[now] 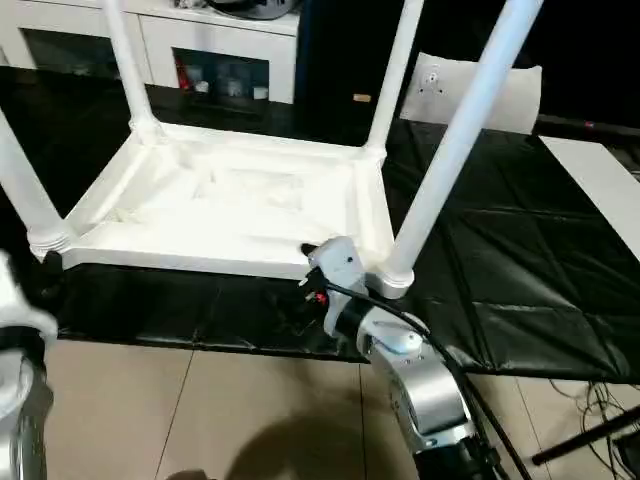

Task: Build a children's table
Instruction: Rotate table base

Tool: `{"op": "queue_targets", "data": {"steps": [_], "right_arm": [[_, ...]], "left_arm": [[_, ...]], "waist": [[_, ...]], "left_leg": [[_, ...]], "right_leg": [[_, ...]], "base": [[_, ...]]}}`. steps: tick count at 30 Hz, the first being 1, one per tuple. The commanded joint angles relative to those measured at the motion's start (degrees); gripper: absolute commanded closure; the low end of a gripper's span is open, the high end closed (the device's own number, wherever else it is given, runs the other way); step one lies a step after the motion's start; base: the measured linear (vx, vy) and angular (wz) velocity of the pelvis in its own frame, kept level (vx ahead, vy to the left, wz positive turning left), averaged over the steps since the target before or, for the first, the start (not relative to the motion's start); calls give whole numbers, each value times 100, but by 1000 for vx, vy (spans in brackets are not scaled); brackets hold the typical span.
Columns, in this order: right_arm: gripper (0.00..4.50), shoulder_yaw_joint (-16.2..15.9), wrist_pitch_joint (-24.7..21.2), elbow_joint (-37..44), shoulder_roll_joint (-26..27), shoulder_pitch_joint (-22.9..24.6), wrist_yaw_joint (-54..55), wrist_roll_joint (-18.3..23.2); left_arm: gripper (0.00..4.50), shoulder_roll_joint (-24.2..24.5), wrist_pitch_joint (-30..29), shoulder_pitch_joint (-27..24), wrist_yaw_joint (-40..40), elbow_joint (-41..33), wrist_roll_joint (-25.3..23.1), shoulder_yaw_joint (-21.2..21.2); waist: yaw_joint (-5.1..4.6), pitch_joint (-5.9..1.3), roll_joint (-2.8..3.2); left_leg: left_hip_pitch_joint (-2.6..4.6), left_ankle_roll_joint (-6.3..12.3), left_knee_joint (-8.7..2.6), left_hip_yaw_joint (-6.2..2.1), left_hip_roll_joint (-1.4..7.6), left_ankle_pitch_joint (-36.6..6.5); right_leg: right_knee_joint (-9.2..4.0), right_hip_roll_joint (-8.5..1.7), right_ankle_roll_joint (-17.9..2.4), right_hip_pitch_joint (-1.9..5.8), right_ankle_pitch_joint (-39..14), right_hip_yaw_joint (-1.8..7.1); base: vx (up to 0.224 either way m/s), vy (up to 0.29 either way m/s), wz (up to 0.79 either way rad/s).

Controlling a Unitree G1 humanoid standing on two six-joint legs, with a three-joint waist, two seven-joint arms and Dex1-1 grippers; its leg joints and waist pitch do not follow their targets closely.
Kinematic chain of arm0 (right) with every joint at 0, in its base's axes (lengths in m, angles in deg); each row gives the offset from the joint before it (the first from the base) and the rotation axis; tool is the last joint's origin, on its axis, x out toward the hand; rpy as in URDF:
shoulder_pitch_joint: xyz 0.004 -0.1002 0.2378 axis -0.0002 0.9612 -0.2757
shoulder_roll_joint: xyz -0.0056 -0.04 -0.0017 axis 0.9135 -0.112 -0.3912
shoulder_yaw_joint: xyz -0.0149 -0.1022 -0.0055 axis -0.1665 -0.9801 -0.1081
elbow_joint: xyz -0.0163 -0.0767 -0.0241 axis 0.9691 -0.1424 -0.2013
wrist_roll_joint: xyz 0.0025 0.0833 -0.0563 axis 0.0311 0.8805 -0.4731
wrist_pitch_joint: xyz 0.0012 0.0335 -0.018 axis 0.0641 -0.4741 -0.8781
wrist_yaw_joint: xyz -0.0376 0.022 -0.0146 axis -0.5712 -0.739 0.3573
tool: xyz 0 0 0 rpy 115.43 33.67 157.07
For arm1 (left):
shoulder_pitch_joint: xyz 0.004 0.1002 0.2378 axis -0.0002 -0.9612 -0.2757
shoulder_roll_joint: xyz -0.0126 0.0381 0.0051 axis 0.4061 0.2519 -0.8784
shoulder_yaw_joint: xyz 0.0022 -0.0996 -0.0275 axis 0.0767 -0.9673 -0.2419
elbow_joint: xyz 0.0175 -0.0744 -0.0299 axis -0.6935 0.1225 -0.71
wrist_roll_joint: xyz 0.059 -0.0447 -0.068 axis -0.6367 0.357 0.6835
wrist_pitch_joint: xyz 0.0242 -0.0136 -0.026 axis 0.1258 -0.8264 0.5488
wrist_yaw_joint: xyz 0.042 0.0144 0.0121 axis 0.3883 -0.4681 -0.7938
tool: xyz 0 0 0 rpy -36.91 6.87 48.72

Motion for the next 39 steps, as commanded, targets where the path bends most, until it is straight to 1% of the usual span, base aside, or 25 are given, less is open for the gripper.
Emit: {"op": "queue_targets", "data": {"steps": [1,3,4,5,6,7,9,10,11,12,13,15,17,18,20,22,23,24,28,29,30,32,36,38,39], "right_arm": [[0,-60,113,-13,-87,-55,-178,82],[0,-46,68,0,-69,-63,-175,105],[0,-32,3,7,-58,-71,-147,109],[0,1,-187,23,-37,-93,-73,89],[0,1,-238,27,-36,-104,-83,85],[0,-2,-244,27,-38,-106,-94,84],[0,-41,-224,57,-58,-102,-156,104],[0,-83,-258,110,-71,-80,-219,174],[0,-89,-306,130,-68,-69,-233,209],[0,-145,-262,163,-89,-41,-281,188],[0,-154,-256,163,-81,-31,-262,170],[0,-162,-256,151,-59,-23,-208,139],[0,-187,-301,127,-52,-43,-159,90],[0,-199,-335,117,-53,-54,-132,64],[0,-205,-441,46,-27,-102,-15,-11],[0,-187,-607,-151,-9,-207,323,-268],[0,-172,-654,-199,-2,-232,420,-330],[0,-169,-741,-253,-32,-257,478,-386],[0,-73,-1134,-459,-95,-293,838,-588],[0,-50,-1206,-568,-136,-308,926,-661],[0,-40,-1241,-637,-166,-320,967,-703],[0,-65,-1433,-865,-252,-401,1104,-875],[0,-35,-1472,-1067,-240,-483,1231,-950],[0,50,-1392,-1545,-185,-653,1482,-1035],[0,90,-1295,-1821,-162,-753,1619,-1087]], "left_arm": [[145,202,-31,246,73,305,39,-130],[145,355,25,402,192,524,117,-141],[145,425,73,477,270,628,176,-141],[145,649,112,673,427,906,249,-112],[145,768,100,829,412,1097,269,-173],[145,806,89,883,392,1163,268,-201],[145,965,106,1086,438,1444,305,-253],[145,1109,174,1304,572,1757,408,-284],[145,1144,199,1375,625,1857,454,-292],[145,1219,221,1472,798,2033,520,-260],[145,1262,221,1495,846,2103,511,-231],[145,1338,298,1647,915,2399,584,-264],[145,1440,376,1813,1074,2741,691,-259],[145,1463,404,1872,1141,2855,750,-264],[145,1558,484,1968,1343,3089,788,-206],[145,1664,592,2049,1902,3341,974,-85],[145,1705,624,2054,2046,3388,988,-25],[145,1747,537,2012,2428,3340,1118,85],[145,1866,264,1787,3596,3058,1604,436],[145,1917,215,1703,3891,2975,1686,581],[145,1950,190,1656,4061,2933,1727,673],[145,2017,95,1638,4524,2912,1814,968],[145,1980,-100,1647,4777,2787,2000,1040],[145,1968,-310,1614,5028,2619,2087,1283],[145,1939,-349,1607,5095,2567,2081,1417]], "waist": [[-21,-230,136],[-31,-261,116],[-20,-270,134],[-16,-315,141],[-7,-326,191],[-18,-359,174],[-23,-378,158],[-8,-400,199],[-12,-412,168],[-10,-393,171],[3,-368,171],[2,-346,182],[2,-320,159],[24,-320,178],[29,-309,183],[32,-307,181],[28,-305,162],[44,-305,186],[154,-317,198],[154,-314,137],[193,-312,160],[218,-309,145],[192,-313,137],[169,-323,139],[136,-310,115]], "left_leg": [[-30,-21,-596,-275,501,-1342],[-38,-28,-596,-277,538,-1079],[-28,-25,-589,-276,537,-954],[-31,14,-556,-256,523,-498],[-19,20,-541,-254,515,-372],[-32,49,-518,-259,519,-84],[-61,125,-484,-242,497,214],[-51,154,-459,-235,482,311],[-64,239,-445,-225,470,453],[-80,281,-451,-222,467,430],[-75,280,-472,-208,484,192],[-52,125,-517,-213,533,-294],[-44,73,-538,-203,519,-488],[-18,18,-542,-197,518,-599],[-36,-48,-564,-209,525,-702],[-16,-141,-582,-211,521,-804],[-14,-163,-588,-207,527,-831],[1,-215,-589,-204,532,-839],[27,-335,-596,-172,547,-702],[31,-336,-604,-158,547,-675],[34,-351,-602,-136,534,-686],[25,-371,-615,-127,527,-696],[-15,-399,-621,-134,525,-725],[-10,-385,-605,-122,513,-666],[-15,-369,-611,-113,507,-668]], "right_leg": [[-591,-750,-224,121,-1654,593],[-511,-737,-375,130,-1107,601],[-481,-735,-440,125,-892,603],[-379,-714,-610,138,-127,604],[-346,-706,-662,129,103,601],[-285,-712,-748,160,566,591],[-245,-718,-869,188,1027,586],[-225,-720,-896,186,1160,584],[-202,-715,-943,194,1370,588],[-214,-719,-968,191,1374,586],[-248,-750,-981,188,1106,586],[-289,-758,-972,180,491,589],[-346,-761,-899,164,96,601],[-361,-768,-865,148,-101,609],[-393,-770,-805,152,-308,610],[-405,-773,-765,130,-522,615],[-412,-780,-755,129,-592,617],[-409,-779,-760,114,-638,619],[-354,-776,-823,83,-334,628],[-356,-769,-825,80,-314,628],[-352,-767,-812,79,-337,630],[-356,-776,-730,91,-476,637],[-366,-787,-690,120,-600,647],[-360,-796,-743,121,-567,657],[-369,-787,-783,116,-624,658]], "base": [[0,0,0],[0,0,0],[0,0,0],[52,13,1],[0,0,0],[0,0,0],[0,0,0],[0,0,0],[0,0,0],[0,0,0],[0,0,0],[0,0,0],[0,0,0],[0,0,0],[0,0,0],[0,0,0],[0,0,0],[0,0,0],[0,0,0],[0,0,0],[0,0,0],[0,0,0],[0,0,0],[0,0,0],[0,0,0]]}}
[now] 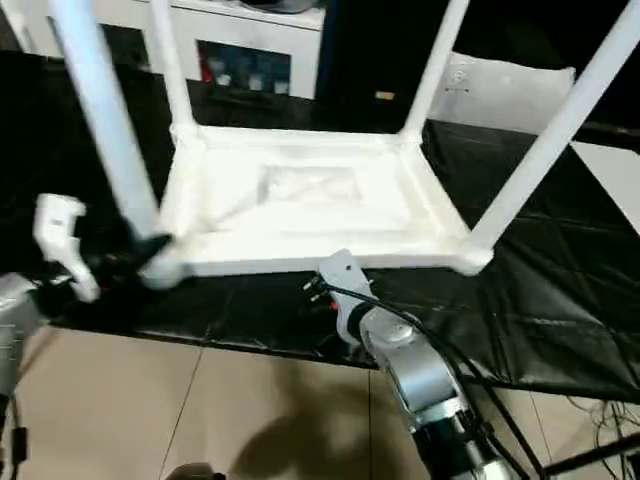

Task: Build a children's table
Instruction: Rotate table base

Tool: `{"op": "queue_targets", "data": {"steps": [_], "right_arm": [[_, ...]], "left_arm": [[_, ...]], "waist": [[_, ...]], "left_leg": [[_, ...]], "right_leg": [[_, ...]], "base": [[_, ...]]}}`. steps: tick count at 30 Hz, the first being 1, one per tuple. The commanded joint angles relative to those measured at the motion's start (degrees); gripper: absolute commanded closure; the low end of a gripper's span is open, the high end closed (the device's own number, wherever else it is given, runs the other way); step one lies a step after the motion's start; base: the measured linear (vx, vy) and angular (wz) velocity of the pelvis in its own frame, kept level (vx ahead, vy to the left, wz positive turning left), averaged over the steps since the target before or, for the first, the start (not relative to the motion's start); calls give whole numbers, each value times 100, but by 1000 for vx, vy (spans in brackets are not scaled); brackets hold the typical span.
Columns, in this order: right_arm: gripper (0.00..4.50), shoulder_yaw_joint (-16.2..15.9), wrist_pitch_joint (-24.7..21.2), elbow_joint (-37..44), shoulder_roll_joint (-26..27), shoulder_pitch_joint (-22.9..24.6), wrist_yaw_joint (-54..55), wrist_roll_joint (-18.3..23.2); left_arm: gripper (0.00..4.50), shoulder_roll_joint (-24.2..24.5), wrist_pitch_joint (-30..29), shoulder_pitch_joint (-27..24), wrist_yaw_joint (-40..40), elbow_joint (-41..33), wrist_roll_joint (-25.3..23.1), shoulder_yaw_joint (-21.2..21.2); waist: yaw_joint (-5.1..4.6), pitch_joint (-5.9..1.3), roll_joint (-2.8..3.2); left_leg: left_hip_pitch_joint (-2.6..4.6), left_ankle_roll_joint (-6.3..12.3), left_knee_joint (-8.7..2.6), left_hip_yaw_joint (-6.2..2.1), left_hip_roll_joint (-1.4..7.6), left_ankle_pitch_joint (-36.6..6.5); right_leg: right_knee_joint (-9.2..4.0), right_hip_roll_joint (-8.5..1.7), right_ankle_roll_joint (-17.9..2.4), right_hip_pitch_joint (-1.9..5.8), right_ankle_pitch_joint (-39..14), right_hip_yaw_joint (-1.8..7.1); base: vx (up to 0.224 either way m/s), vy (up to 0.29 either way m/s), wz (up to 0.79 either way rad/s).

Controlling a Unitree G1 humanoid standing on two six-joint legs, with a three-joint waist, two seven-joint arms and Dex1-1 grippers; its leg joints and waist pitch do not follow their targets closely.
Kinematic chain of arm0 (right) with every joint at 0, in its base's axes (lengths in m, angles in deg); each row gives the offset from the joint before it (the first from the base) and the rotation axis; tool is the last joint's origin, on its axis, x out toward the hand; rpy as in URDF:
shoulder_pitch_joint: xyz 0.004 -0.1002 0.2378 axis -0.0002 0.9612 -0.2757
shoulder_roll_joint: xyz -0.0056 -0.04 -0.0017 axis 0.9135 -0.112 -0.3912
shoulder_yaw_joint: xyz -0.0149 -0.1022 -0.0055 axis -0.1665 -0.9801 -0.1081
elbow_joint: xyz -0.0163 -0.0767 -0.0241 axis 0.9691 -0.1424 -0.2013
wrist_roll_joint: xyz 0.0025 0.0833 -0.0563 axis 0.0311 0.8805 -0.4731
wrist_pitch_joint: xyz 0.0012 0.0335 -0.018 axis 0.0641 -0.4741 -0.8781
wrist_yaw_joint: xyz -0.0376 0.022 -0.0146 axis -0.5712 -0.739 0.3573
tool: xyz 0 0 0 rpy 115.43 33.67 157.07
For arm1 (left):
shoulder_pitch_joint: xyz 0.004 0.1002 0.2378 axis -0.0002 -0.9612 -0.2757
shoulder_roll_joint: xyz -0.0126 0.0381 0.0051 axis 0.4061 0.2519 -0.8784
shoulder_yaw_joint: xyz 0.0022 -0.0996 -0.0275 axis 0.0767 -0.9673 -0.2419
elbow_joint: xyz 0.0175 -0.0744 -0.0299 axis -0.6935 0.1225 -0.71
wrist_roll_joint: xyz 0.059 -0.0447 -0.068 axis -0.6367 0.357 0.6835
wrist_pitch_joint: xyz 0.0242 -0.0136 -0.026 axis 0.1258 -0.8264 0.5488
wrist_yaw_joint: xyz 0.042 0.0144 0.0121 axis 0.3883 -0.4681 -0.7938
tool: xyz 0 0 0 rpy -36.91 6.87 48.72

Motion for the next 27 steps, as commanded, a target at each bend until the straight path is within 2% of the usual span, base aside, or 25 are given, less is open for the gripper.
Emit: {"op": "queue_targets", "data": {"steps": [1,3,5,7,8,10,11,12,13,14,15,17,18,19,20,21,23,27], "right_arm": [[0,184,47,-397,-41,-97,243,-167],[0,338,334,-974,51,-359,496,-178],[0,407,438,-1156,89,-451,564,-158],[0,465,519,-1307,123,-526,616,-141],[0,523,616,-1488,163,-624,653,-118],[0,532,677,-1592,177,-681,650,-108],[0,534,811,-1732,191,-755,621,-91],[0,541,880,-1798,201,-787,611,-80],[0,559,964,-1899,222,-840,609,-74],[0,574,1042,-1974,241,-881,600,-66],[0,593,1158,-2133,278,-965,592,-60],[0,587,1231,-2248,301,-1030,585,-72],[0,585,1288,-2325,322,-1075,573,-76],[0,588,1321,-2368,332,-1097,568,-79],[0,581,1398,-2495,369,-1165,549,-96],[0,575,1423,-2530,380,-1186,542,-103],[0,560,1565,-2727,476,-1317,486,-91],[0,545,1718,-2903,544,-1415,434,-84]], "left_arm": [[145,-95,-104,-20,210,-196,89,333],[145,-251,-75,74,232,-198,111,517],[145,-310,-115,105,299,-231,173,583],[145,-346,-168,113,380,-297,240,653],[145,-360,-315,69,549,-487,391,765],[145,-353,-453,-18,689,-701,528,853],[145,-263,-719,-237,961,-1132,775,1032],[145,-223,-828,-327,1062,-1301,876,1098],[145,-186,-986,-461,1174,-1552,1027,1193],[145,-175,-1123,-569,1233,-1758,1159,1267],[145,-195,-1269,-722,1237,-2060,1280,1440],[145,-242,-1303,-804,1206,-2219,1283,1602],[145,-296,-1293,-833,1173,-2280,1255,1699],[145,-318,-1294,-842,1161,-2302,1244,1732],[145,-467,-1280,-842,1033,-2346,1186,1831],[145,-511,-1271,-836,1009,-2349,1178,1859],[145,-829,-1188,-741,811,-2306,1114,2018],[145,-1003,-1207,-635,695,-2303,1105,2135]], "waist": [[-67,-293,138],[-92,-298,133],[-124,-298,102],[-136,-290,109],[-138,-293,129],[-156,-296,117],[-165,-293,157],[-177,-307,141],[-243,-303,129],[-243,-303,129],[-304,-294,113],[-339,-274,119],[-348,-273,86],[-344,-263,99],[-350,-262,75],[-352,-255,103],[-363,-261,93],[-375,-282,89]], "left_leg": [[55,-328,-547,-194,497,-725],[36,-297,-540,-188,489,-611],[41,-282,-548,-186,490,-666],[61,-272,-539,-168,487,-698],[61,-263,-538,-162,482,-690],[59,-258,-537,-159,485,-672],[66,-255,-532,-154,479,-678],[72,-276,-534,-158,504,-695],[15,-234,-542,-163,487,-626],[15,-234,-542,-163,487,-626],[22,-191,-540,-149,478,-712],[44,-150,-521,-121,456,-738],[42,-132,-516,-116,456,-748],[41,-116,-516,-114,455,-776],[53,-105,-507,-103,446,-787],[53,-115,-510,-109,446,-809],[53,-132,-503,-108,450,-843],[31,-83,-491,-110,441,-684]], "right_leg": [[-411,-779,-741,233,-742,595],[-393,-768,-748,252,-647,602],[-398,-763,-735,259,-761,603],[-414,-759,-740,239,-835,618],[-409,-750,-730,239,-851,621],[-397,-744,-762,244,-817,626],[-391,-728,-771,237,-770,625],[-362,-747,-819,236,-707,627],[-329,-715,-867,276,-537,623],[-329,-715,-867,276,-537,623],[-356,-707,-897,264,-671,626],[-398,-686,-912,238,-857,642],[-404,-692,-914,237,-924,645],[-429,-697,-874,234,-1099,652],[-445,-684,-823,221,-1225,653],[-457,-680,-787,219,-1333,650],[-472,-682,-734,216,-1423,651],[-431,-660,-741,234,-1121,648]], "base": [[0,0,0],[0,0,0],[0,0,0],[0,0,0],[0,0,0],[0,0,0],[0,0,0],[0,0,0],[0,0,0],[0,0,0],[0,0,0],[0,0,0],[0,0,0],[0,0,0],[0,0,0],[0,0,0],[0,0,0],[0,0,0]]}}
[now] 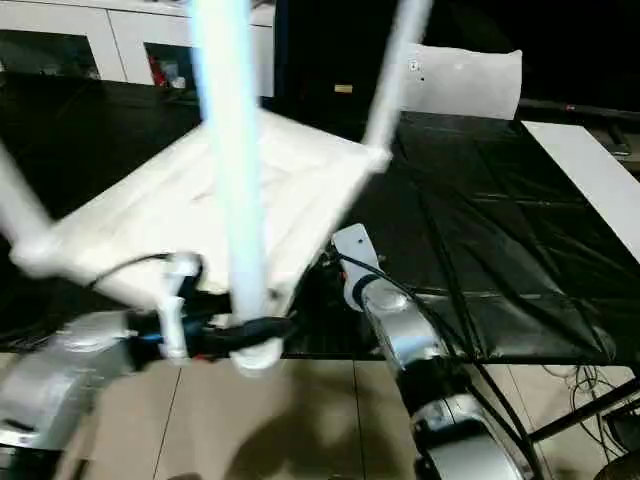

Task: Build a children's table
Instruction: Rotate table base

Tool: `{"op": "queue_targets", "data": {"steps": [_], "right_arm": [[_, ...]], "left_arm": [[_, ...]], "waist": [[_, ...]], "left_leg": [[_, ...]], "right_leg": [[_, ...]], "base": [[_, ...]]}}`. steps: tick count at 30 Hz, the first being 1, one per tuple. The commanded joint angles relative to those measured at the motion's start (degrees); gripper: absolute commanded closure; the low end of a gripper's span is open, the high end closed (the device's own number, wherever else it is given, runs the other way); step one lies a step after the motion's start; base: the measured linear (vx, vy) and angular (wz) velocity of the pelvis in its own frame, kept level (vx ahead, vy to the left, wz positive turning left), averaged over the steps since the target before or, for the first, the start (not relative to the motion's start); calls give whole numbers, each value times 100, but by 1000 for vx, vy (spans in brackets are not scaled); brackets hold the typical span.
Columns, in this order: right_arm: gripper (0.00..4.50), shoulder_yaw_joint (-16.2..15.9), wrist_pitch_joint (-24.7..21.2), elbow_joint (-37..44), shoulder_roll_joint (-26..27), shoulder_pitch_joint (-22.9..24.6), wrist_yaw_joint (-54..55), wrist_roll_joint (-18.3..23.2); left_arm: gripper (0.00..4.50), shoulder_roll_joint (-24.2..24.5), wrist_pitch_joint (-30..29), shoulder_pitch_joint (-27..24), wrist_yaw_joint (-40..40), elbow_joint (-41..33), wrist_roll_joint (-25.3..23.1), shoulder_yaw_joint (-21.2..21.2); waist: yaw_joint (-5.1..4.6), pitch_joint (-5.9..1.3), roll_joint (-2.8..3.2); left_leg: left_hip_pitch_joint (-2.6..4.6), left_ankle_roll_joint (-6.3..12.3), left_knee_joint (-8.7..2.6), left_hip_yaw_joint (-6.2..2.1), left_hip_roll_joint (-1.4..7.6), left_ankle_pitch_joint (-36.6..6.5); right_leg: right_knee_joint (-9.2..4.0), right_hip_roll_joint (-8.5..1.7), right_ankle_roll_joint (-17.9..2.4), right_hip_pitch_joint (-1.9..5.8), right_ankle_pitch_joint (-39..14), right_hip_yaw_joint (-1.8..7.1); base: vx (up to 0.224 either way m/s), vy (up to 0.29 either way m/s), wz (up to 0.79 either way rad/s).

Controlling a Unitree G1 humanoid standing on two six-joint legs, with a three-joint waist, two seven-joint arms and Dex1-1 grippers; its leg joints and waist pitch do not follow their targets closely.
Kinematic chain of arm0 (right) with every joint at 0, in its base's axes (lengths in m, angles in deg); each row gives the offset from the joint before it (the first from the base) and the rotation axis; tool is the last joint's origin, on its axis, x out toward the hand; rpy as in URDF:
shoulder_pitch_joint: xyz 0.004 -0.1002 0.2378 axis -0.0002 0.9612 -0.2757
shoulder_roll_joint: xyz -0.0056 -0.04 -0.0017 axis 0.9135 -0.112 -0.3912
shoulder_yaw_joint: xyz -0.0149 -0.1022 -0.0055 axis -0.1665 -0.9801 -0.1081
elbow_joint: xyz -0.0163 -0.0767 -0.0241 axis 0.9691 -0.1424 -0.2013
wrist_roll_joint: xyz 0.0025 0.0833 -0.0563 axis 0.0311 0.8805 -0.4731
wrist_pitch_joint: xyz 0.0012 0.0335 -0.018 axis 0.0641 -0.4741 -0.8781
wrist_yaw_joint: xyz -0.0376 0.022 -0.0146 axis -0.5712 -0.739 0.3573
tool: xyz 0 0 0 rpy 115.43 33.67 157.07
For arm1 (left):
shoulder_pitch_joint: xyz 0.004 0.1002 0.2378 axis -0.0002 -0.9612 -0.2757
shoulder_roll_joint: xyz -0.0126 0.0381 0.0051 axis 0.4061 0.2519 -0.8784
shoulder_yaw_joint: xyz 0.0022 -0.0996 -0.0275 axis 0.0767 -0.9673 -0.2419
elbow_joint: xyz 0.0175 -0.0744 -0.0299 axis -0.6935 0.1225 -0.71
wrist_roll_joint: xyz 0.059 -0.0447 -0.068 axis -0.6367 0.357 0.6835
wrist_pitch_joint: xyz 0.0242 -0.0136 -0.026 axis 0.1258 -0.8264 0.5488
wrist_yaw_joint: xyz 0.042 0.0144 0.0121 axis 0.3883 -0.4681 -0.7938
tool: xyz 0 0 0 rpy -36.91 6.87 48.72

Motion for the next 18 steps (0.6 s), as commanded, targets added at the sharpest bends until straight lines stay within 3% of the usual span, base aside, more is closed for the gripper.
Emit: {"op": "queue_targets", "data": {"steps": [1,3,4,6,8,9,13,14,16,17,18], "right_arm": [[0,-45,147,-237,170,-155,-119,47],[0,-16,310,-521,260,-298,-1,-11],[0,13,374,-614,284,-348,86,-34],[0,128,480,-737,310,-415,278,-33],[0,215,633,-777,253,-409,325,-19],[0,221,720,-764,209,-388,313,-28],[0,412,940,-542,57,-174,12,168],[0,460,987,-383,-15,-53,-62,212],[0,465,981,-265,-57,21,-107,224],[0,553,926,129,-111,249,-280,365],[0,577,895,217,-119,299,-304,399]], "left_arm": [[145,-248,64,236,-31,-155,147,247],[145,-509,442,519,-413,280,-273,329],[145,-597,654,660,-630,536,-508,326],[145,-675,1016,911,-1042,1008,-910,243],[145,-669,1338,1101,-1312,1343,-1129,108],[145,-672,1457,1185,-1395,1458,-1162,26],[145,-788,1722,1371,-1430,1514,-1096,-109],[145,-815,1750,1372,-1304,1458,-1035,-91],[145,-801,1742,1349,-1233,1432,-991,-84],[145,-702,1691,1245,-1061,1356,-899,-63],[145,-674,1672,1223,-1022,1346,-878,-57]], "waist": [[23,-289,89],[6,-297,96],[11,-292,104],[-1,-316,83],[-27,-325,67],[-32,-332,70],[5,-398,69],[35,-388,153],[48,-384,99],[76,-374,143],[89,-376,126]], "left_leg": [[-39,-80,-453,-203,438,-644],[-37,-45,-443,-198,435,-548],[-1,-34,-433,-183,425,-590],[-71,-24,-441,-218,437,-540],[-70,25,-420,-212,423,-536],[-78,57,-414,-214,413,-494],[-92,290,-349,-185,425,85],[-80,360,-344,-180,425,106],[-82,432,-355,-175,433,31],[-80,436,-354,-170,435,-73],[-78,414,-367,-185,455,-121]], "right_leg": [[-439,-680,-744,247,-1061,541],[-431,-671,-806,245,-885,537],[-457,-659,-815,217,-950,535],[-414,-689,-823,291,-788,535],[-432,-694,-755,278,-841,531],[-433,-694,-756,283,-822,528],[-283,-671,-991,267,268,533],[-257,-671,-1090,244,519,535],[-272,-666,-1162,255,548,525],[-301,-669,-1142,258,456,528],[-284,-681,-1146,265,384,531]], "base": [[0,0,0],[0,0,0],[0,0,0],[0,0,0],[0,0,0],[0,0,0],[0,0,0],[0,0,0],[0,0,0],[0,0,0],[0,0,0]]}}
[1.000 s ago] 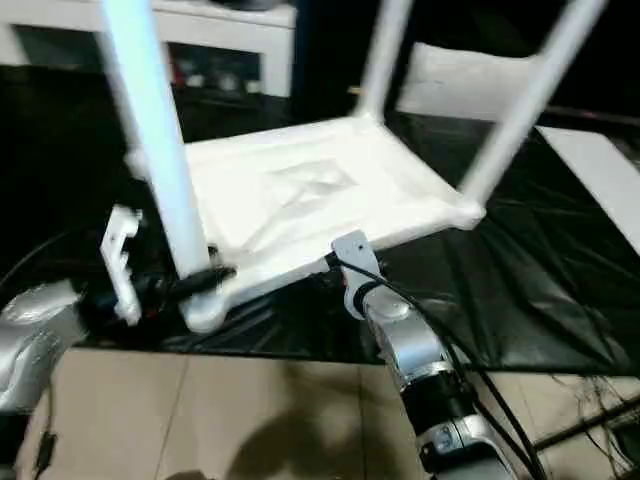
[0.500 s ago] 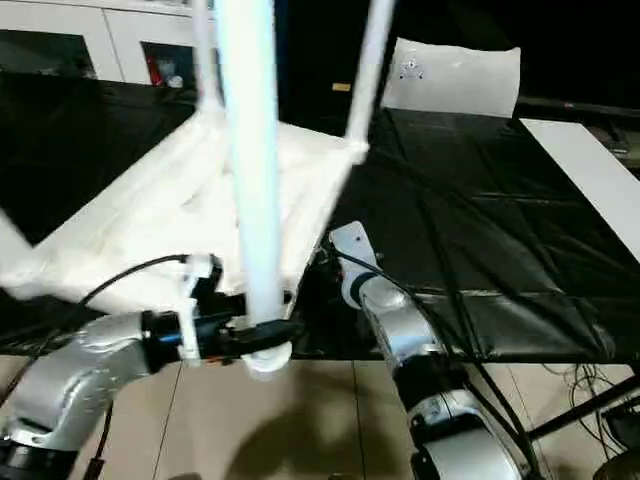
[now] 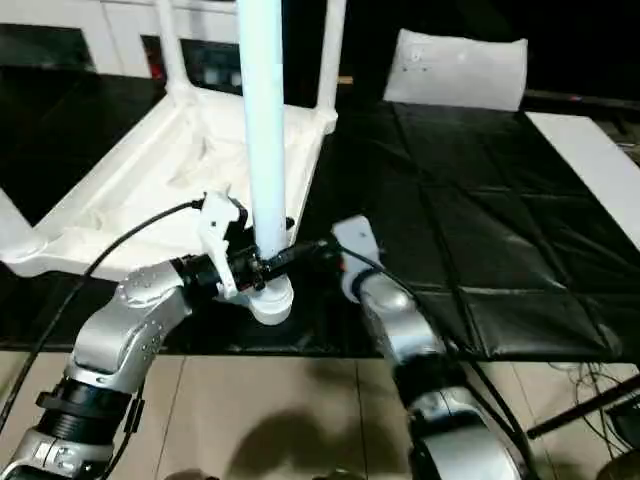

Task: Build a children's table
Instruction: Rotate table base

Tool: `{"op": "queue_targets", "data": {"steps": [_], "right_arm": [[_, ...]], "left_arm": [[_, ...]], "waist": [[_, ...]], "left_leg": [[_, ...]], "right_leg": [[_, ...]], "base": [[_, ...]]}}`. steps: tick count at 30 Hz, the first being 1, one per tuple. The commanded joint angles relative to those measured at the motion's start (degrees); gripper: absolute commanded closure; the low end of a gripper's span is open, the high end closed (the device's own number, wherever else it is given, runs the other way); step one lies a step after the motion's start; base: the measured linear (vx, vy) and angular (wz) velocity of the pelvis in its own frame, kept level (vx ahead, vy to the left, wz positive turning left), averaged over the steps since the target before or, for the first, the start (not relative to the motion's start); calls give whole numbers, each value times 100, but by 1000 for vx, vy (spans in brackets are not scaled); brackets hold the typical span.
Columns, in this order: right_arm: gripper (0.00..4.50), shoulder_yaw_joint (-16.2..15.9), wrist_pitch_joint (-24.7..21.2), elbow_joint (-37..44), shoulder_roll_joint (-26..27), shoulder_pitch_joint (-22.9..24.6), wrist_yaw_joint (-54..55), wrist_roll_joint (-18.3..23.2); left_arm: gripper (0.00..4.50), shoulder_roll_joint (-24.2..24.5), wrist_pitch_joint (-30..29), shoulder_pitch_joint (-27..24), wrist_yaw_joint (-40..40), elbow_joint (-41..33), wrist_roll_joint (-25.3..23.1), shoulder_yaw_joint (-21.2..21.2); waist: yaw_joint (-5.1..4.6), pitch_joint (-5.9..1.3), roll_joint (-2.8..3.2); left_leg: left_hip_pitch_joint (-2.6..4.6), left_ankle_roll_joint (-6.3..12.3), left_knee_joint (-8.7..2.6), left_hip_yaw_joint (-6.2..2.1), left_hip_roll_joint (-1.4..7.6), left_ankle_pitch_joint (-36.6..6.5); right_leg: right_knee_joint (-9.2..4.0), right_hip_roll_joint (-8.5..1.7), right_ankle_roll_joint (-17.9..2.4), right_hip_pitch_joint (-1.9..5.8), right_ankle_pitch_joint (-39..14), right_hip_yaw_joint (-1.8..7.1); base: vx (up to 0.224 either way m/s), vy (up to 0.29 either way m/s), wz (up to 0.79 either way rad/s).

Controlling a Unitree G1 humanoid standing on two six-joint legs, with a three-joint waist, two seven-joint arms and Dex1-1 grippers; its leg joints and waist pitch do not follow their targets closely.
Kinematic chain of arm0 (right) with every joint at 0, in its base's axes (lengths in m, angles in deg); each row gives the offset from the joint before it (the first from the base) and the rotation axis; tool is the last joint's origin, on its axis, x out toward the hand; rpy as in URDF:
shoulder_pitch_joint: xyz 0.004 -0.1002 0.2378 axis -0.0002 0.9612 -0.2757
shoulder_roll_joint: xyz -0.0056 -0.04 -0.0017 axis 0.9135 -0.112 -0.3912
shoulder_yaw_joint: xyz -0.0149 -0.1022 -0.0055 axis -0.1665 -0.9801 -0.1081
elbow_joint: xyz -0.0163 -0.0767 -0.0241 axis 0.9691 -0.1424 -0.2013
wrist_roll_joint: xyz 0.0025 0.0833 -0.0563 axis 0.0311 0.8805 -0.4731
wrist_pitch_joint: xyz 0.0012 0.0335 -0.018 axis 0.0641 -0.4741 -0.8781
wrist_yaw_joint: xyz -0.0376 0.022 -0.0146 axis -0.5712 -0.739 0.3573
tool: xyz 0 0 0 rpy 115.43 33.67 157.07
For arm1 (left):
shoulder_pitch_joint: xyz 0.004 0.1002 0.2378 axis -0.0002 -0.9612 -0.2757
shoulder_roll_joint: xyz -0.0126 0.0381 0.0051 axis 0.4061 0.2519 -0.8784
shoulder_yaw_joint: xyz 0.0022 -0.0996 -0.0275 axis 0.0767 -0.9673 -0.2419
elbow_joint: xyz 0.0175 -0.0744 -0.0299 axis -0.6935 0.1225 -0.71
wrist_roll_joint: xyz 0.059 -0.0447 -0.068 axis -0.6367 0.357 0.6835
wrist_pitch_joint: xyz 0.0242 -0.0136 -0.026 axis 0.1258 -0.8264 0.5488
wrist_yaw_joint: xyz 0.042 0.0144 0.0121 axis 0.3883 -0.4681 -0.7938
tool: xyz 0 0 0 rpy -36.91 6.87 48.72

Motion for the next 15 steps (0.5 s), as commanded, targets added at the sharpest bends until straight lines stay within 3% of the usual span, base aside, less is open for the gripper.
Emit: {"op": "queue_targets", "data": {"steps": [1,2,3,4,6,7,8,10,11,12,15], "right_arm": [[0,109,-65,370,-103,96,-145,137],[0,61,-65,628,-176,238,-253,157],[0,61,-65,628,-176,238,-253,157],[0,22,-160,1120,-315,488,-315,143],[0,10,-487,1919,-504,881,-759,407],[0,10,-489,1921,-505,882,-760,408],[0,9,-563,2070,-560,958,-845,452],[0,-29,-568,2279,-673,1070,-1027,477],[0,-131,-648,2803,-1022,1363,-1532,560],[0,-144,-660,2872,-1068,1401,-1600,574],[0,-208,-730,3200,-1336,1588,-1982,694]], "left_arm": [[145,101,-39,-52,180,-112,100,28],[145,264,-49,-120,327,-120,94,78],[145,264,-49,-120,327,-120,94,78],[145,590,-49,-209,629,-117,77,117],[145,1053,47,-216,1117,16,38,88],[145,1055,47,-216,1119,16,38,88],[170,1168,55,-197,1246,67,15,92],[178,1334,189,-128,1337,226,-156,136],[178,1789,539,135,1587,720,-610,319],[178,1852,596,173,1615,789,-681,352],[213,2143,912,366,1741,1106,-1066,620]], "waist": [[33,-393,84],[27,-353,136],[27,-353,136],[53,-339,150],[64,-341,166],[62,-334,174],[53,-339,185],[70,-330,196],[73,-329,184],[104,-330,190],[138,-339,188]], "left_leg": [[17,341,-378,-182,450,-207],[12,251,-394,-181,433,-498],[12,251,-394,-181,433,-498],[17,183,-405,-192,423,-604],[17,210,-415,-197,413,-623],[23,210,-419,-196,409,-631],[24,160,-426,-203,419,-619],[43,155,-422,-194,417,-662],[29,173,-437,-205,419,-686],[51,227,-433,-208,405,-758],[62,179,-439,-219,427,-775]], "right_leg": [[-333,-676,-1141,367,295,522],[-410,-661,-1050,363,-137,519],[-410,-661,-1050,363,-137,519],[-460,-662,-905,368,-553,517],[-455,-644,-729,366,-709,530],[-473,-633,-690,353,-766,524],[-482,-644,-756,344,-835,514],[-508,-635,-768,320,-867,513],[-498,-624,-735,330,-838,516],[-517,-607,-577,328,-906,516],[-519,-657,-524,327,-1083,516]], "base": [[0,0,0],[0,0,0],[0,0,0],[0,0,0],[0,0,0],[0,0,0],[0,0,0],[0,0,0],[0,0,0],[0,0,0],[0,0,0]]}}
